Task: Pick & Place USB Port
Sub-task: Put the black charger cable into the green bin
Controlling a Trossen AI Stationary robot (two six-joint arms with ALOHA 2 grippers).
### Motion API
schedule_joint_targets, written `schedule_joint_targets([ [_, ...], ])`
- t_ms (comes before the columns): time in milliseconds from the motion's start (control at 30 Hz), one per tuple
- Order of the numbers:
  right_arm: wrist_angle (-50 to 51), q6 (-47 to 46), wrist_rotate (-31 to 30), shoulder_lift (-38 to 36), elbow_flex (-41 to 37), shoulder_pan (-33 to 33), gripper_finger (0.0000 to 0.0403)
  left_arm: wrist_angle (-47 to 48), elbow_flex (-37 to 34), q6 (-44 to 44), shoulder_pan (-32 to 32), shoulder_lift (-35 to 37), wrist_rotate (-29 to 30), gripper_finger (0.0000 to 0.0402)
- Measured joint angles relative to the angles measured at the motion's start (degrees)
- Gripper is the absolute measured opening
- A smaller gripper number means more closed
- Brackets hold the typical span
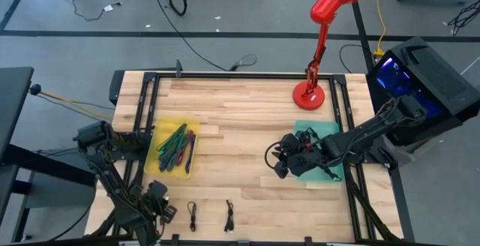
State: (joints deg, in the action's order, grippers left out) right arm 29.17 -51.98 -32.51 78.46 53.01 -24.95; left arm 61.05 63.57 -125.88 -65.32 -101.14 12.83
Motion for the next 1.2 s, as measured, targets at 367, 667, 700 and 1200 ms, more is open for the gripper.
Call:
schedule_joint_targets([
  [367,0.0,0.02,-0.03,0.0,0.0,-0.01,0.0099,-9.97,-5.84,0.53,-0.09,0.07,2.57,0.0088],
  [667,0.01,0.05,-0.35,0.0,-0.02,-0.01,0.0099,-10.23,-2.85,5.13,0.02,-0.11,4.59,0.0007],
  [700,0.02,0.06,-0.54,0.0,-0.02,0.0,0.0099,-10.12,-2.03,5.63,0.0,-0.11,5.4,0.0007],
  [1200,-14.18,9.56,1.01,0.0,-0.07,-0.24,0.0099,11.95,28.06,30.55,-0.11,-0.09,47.31,0.0004],
])
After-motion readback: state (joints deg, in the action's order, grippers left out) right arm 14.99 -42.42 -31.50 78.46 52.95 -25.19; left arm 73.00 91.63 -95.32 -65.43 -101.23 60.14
